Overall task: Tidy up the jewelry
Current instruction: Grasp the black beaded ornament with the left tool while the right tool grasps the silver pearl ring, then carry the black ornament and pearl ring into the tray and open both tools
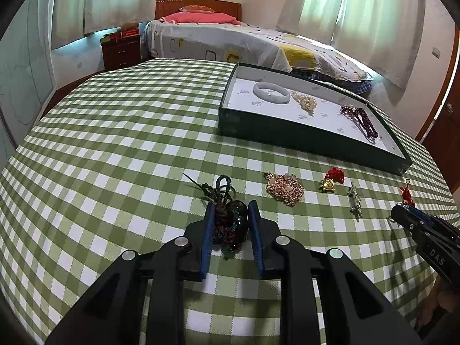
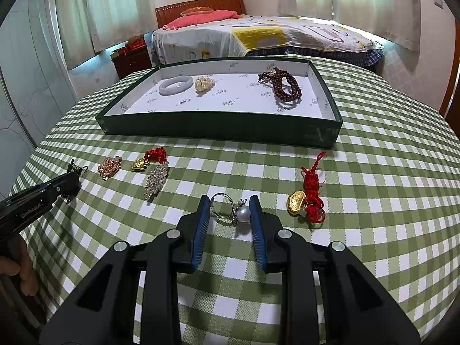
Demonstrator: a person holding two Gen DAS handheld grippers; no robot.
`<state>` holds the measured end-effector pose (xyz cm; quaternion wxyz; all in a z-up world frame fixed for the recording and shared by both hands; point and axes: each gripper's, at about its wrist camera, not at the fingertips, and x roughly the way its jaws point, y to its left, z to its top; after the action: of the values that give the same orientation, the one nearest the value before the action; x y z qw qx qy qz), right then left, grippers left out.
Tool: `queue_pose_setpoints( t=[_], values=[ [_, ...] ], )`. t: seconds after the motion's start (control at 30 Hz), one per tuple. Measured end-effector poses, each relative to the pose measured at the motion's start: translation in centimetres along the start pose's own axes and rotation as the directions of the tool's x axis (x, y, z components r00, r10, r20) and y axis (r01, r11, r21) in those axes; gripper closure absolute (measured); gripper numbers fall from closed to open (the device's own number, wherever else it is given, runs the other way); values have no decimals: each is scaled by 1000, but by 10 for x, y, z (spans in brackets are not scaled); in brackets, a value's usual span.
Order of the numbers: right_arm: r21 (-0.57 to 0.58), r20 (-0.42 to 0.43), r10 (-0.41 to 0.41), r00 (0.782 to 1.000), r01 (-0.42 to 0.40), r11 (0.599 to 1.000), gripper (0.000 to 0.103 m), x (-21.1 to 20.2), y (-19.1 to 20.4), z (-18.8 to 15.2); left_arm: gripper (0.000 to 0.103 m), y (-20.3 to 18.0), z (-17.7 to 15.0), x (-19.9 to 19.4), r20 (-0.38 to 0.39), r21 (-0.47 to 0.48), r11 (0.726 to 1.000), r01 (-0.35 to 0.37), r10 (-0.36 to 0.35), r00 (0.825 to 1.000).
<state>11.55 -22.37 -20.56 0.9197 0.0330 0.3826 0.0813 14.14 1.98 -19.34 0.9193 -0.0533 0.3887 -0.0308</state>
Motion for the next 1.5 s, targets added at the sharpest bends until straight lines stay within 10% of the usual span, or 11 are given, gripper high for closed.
queue_pose_setpoints(
  t=[0.93, 1.5],
  values=[
    [9, 77, 5, 997, -6, 1000, 75, -27, -2, 14, 79, -10, 19, -28, 78, 24, 999, 21, -23, 997],
    [-17, 211, -6, 977, 9, 1000, 75, -38, -8, 87, 79, -42, 90, -32, 213, 67, 993, 95, -107, 971]
  ],
)
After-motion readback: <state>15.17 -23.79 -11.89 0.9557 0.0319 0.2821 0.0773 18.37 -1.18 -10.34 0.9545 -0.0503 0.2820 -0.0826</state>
